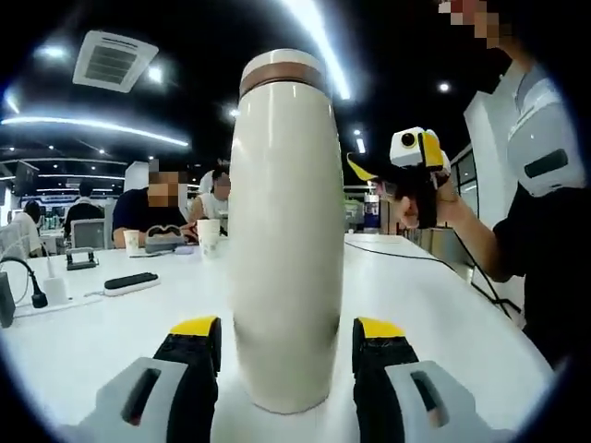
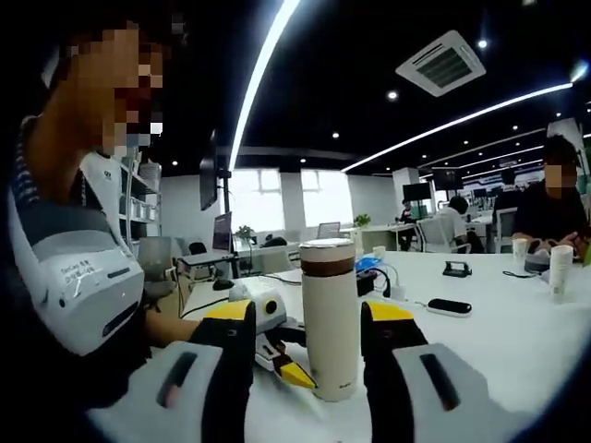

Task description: Grasp the water cup twist off the cup lid place the cup lid on the table

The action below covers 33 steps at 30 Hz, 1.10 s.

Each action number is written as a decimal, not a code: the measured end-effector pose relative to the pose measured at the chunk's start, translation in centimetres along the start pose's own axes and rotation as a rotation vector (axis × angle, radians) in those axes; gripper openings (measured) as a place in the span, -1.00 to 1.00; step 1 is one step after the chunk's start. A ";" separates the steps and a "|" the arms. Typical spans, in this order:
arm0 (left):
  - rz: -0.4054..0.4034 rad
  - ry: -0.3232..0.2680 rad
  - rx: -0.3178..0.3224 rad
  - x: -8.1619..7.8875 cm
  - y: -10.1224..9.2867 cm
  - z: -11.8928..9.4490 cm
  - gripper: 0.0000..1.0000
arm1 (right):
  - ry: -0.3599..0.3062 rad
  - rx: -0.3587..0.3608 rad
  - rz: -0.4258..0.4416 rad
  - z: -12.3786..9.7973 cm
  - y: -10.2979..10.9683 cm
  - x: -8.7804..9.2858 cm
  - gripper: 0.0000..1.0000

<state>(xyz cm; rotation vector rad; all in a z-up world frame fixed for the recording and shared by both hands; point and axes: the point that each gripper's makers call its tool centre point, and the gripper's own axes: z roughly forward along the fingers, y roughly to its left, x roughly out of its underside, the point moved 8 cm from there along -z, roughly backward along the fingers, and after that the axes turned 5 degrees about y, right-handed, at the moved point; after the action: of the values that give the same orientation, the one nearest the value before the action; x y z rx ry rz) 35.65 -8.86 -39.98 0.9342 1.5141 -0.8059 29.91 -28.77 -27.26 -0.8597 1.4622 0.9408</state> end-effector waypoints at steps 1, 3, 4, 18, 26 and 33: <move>0.002 0.003 0.000 0.0 0.0 0.0 0.16 | 0.000 0.002 0.000 0.0 0.0 -0.1 -0.02; 0.021 0.020 0.004 0.3 -0.3 0.2 0.15 | -0.019 0.016 -0.024 0.5 -0.2 -0.9 0.03; 0.024 0.024 0.005 0.3 -0.4 0.3 0.15 | -0.024 0.016 -0.027 0.6 -0.3 -1.1 0.03; 0.042 0.045 -0.013 0.4 -0.6 0.6 0.04 | -0.046 0.013 -0.087 6.8 -1.8 -3.0 0.03; 0.027 0.057 -0.024 0.6 -0.4 0.7 -0.02 | -0.024 -0.002 -0.129 9.2 -2.5 -2.9 0.02; 0.027 0.066 -0.031 0.7 -0.5 1.0 -0.02 | -0.028 -0.043 -0.136 10.0 -2.7 -2.6 -0.09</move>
<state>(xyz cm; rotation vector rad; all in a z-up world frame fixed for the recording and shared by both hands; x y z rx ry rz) 35.63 -9.87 -40.76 0.9648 1.5639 -0.7365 36.66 -20.77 -25.27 -0.9620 1.3463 0.8820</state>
